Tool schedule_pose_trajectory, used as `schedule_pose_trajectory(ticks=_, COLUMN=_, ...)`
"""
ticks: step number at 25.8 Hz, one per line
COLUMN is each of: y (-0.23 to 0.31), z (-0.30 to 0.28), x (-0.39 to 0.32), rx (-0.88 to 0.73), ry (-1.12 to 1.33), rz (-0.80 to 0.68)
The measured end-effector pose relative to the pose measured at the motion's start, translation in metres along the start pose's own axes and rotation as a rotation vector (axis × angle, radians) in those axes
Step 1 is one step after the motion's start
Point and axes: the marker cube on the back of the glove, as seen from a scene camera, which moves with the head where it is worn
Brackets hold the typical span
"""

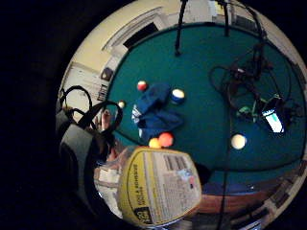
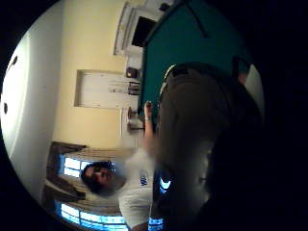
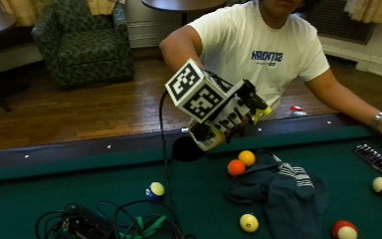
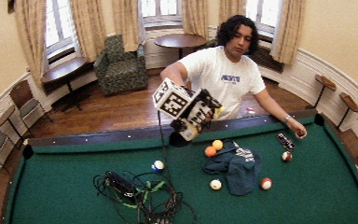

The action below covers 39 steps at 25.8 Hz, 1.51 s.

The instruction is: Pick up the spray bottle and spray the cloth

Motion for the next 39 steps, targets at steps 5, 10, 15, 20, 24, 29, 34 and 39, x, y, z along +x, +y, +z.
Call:
schedule_pose_trajectory(ticks=5, y=-0.009, z=0.057, x=0.002, rx=-0.238, ry=0.189, rz=0.061)
schedule_pose_trajectory(ticks=10, y=-0.017, z=0.097, x=0.008, rx=-0.407, ry=0.331, rz=0.100)
schedule_pose_trajectory(ticks=15, y=-0.025, z=0.126, x=0.025, rx=-0.515, ry=0.453, rz=0.166)
schedule_pose_trajectory(ticks=20, y=-0.027, z=0.145, x=0.037, rx=-0.616, ry=0.564, rz=0.213)
schedule_pose_trajectory(ticks=24, y=-0.024, z=0.162, x=0.048, rx=-0.674, ry=0.616, rz=0.254)
schedule_pose_trajectory(ticks=29, y=-0.021, z=0.184, x=0.056, rx=-0.730, ry=0.660, rz=0.278)
schedule_pose_trajectory(ticks=34, y=-0.023, z=0.188, x=0.056, rx=-0.745, ry=0.693, rz=0.276)
schedule_pose_trajectory(ticks=39, y=-0.030, z=0.170, x=0.041, rx=-0.682, ry=0.650, rz=0.245)
